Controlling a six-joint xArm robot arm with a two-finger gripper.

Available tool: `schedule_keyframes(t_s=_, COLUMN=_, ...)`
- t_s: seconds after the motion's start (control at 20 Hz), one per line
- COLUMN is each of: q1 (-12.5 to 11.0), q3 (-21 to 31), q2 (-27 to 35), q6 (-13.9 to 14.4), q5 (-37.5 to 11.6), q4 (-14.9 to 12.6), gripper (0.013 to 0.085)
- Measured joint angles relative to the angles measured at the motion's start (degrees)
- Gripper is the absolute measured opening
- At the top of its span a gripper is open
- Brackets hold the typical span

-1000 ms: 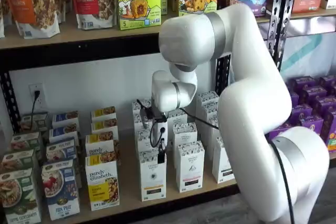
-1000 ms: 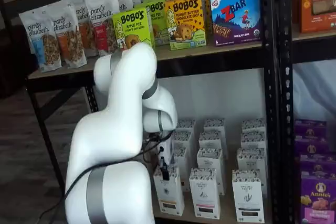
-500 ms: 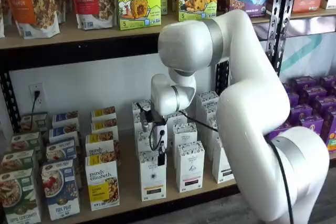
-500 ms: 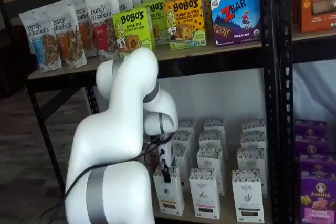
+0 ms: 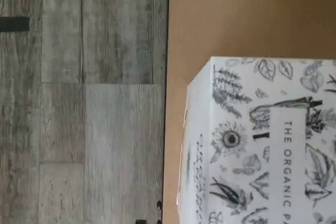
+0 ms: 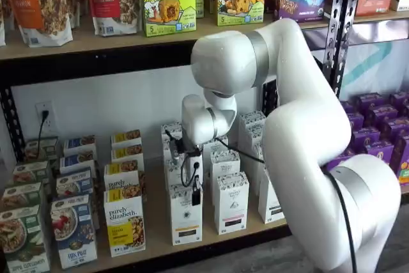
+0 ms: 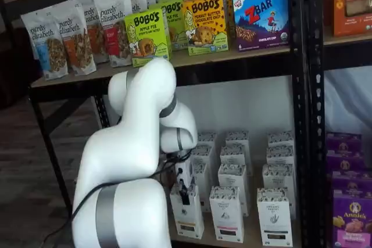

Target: Pick up the white box with a yellow strip in the middle, on the bottom shelf, the fourth box from the left

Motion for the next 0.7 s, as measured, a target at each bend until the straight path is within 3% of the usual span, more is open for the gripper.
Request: schedule_keyframes(t_s=0.7, q1=0.1, q3=-3.4, q2=3.3, q6=2.2, q5=0.2, q4=-2.3, gripper=0.0850)
